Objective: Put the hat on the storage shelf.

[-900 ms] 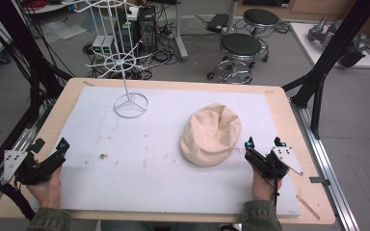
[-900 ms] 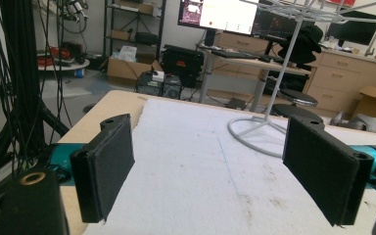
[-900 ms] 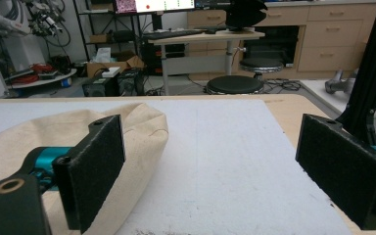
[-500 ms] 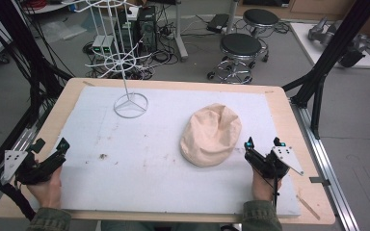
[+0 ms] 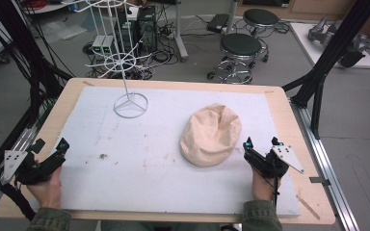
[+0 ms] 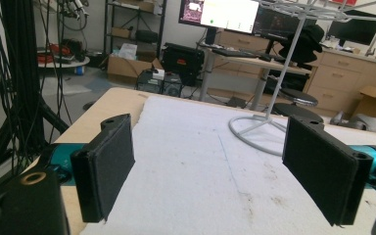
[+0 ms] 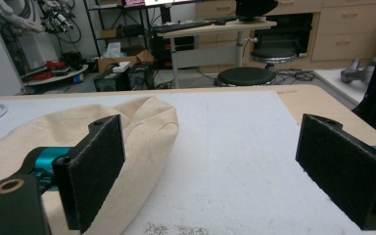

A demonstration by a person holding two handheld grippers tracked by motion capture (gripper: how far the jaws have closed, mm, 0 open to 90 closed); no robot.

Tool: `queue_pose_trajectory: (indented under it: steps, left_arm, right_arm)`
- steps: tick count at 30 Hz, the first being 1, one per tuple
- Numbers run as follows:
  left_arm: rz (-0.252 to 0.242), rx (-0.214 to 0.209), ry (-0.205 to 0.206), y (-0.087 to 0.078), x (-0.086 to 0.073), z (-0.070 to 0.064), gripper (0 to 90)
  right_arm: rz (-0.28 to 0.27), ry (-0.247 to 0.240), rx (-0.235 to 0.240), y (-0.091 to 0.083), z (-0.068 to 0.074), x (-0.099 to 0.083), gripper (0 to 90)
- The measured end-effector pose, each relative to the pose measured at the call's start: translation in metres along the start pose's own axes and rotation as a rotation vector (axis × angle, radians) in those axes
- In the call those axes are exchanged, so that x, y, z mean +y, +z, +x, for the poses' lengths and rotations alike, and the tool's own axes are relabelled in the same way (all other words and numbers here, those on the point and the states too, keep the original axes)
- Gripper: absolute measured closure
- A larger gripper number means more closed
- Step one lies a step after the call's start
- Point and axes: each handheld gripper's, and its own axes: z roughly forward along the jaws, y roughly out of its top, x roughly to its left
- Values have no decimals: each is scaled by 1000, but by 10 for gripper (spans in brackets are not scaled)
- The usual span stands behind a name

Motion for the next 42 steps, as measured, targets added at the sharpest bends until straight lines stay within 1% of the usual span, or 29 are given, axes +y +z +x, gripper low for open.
queue_pose_trajectory:
  steps: [1,3,4,6,9,10,11,12,14,15,16,17,20,22,23,25,28,30,33,34,38,39,42]
  left_arm:
    - [0,-1,1,0,0,0,197]
    - [3,-3,2,1,0,0,197]
    - [3,-4,1,1,-1,-1,197]
    - [8,-5,2,1,-1,-1,197]
    - [13,-9,-7,1,-2,-2,197]
    - [15,-11,-6,1,-3,-2,197]
    - [15,-14,-10,0,-3,-3,197]
    - [16,-17,-11,0,-3,-3,197]
    - [16,-19,-11,0,-4,-4,197]
    - [18,-19,-11,0,-4,-4,197]
    - [18,-20,-13,1,-4,-4,197]
    - [18,-20,-13,0,-4,-4,197]
    - [16,-18,-21,0,-4,-3,197]
    - [16,-17,-22,-1,-3,-2,197]
    - [15,-15,-27,-1,-3,-1,197]
    - [15,-14,-30,-1,-3,-1,197]
    - [14,-14,-21,-1,-3,-1,197]
    - [12,-14,-5,-1,-3,-2,197]
    - [16,-20,3,0,-3,-4,197]
    - [20,-23,4,0,-3,-4,197]
    - [21,-26,2,0,-4,-4,197]
    - [21,-25,1,0,-4,-4,197]
    - [18,-24,-4,0,-4,-4,197]
  right_arm:
    - [-2,18,1,-1,0,2,100]
    - [-6,21,1,-1,0,4,99]
    - [-8,30,0,-2,0,6,99]
    - [-16,29,1,-3,2,10,99]
    - [-14,-11,14,-2,10,17,99]
    - [-14,-11,14,-2,10,17,99]
    - [-16,-26,18,-1,12,18,99]
    - [-21,-37,33,0,18,23,99]
    - [-20,-43,50,2,23,28,99]
    - [-20,-43,50,2,23,28,99]
    - [-20,-51,61,6,27,33,99]
    - [-13,-48,69,8,29,35,99]
    - [-6,-48,81,12,33,39,99]
    - [0,-63,98,17,41,45,99]
    - [-1,-76,101,18,43,47,99]
    - [1,-80,105,19,46,49,99]
    - [4,-96,117,23,52,54,99]
    - [14,-94,127,27,56,56,99]
    - [22,-103,140,34,60,62,100]
    - [27,-96,150,37,63,64,100]
    - [36,-107,158,42,67,68,99]
    - [49,-100,162,47,70,70,99]
    - [57,-99,176,52,74,72,99]
